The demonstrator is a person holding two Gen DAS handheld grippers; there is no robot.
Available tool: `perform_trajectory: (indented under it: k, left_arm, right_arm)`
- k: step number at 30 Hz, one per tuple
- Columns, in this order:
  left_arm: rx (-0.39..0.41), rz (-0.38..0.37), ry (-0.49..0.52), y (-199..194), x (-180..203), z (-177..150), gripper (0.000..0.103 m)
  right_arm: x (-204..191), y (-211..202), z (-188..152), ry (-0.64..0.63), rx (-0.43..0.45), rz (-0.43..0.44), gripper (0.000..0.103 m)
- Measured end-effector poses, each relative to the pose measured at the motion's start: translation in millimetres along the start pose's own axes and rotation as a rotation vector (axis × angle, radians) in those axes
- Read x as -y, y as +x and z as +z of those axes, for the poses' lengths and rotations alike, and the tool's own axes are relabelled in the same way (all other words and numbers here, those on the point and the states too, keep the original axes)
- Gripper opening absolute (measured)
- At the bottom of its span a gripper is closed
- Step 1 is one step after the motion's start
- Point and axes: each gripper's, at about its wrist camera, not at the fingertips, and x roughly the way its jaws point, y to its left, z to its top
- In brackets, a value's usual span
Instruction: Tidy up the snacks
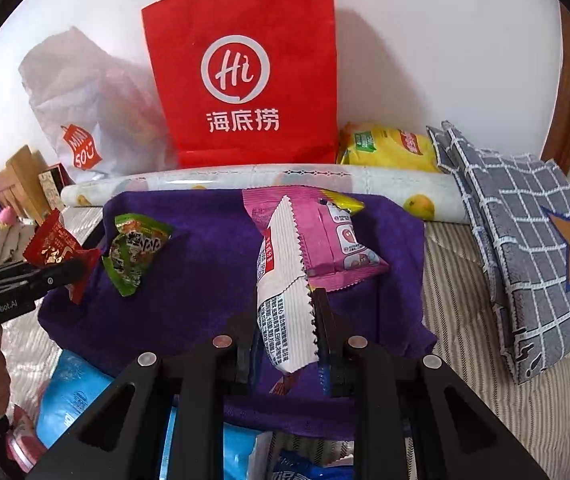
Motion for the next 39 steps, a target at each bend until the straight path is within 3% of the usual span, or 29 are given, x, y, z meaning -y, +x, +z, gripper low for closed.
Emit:
perform_trajectory:
  k: [6,28,39]
  left_arm:
    - [-0.016,-0.004,-0.021,4.8,-4.6,0.2,0.025]
    - [-0.055,-0.023,0.024,9.0,6.9,-4.2,0.025]
    - [-0.07,-0.036,0.032,11.6,9.3,-5.2,0.025]
  right_arm:
    - [0.5,8.4,-1.0,-0.02,-0.021,-0.053,0.022]
    - [9.8,17.6,-2.3,-0.009,-0.047,-0.072,0.022]
    - [5.0,14.4,-2.0,-0.016,-0.044,-0.021,0.022]
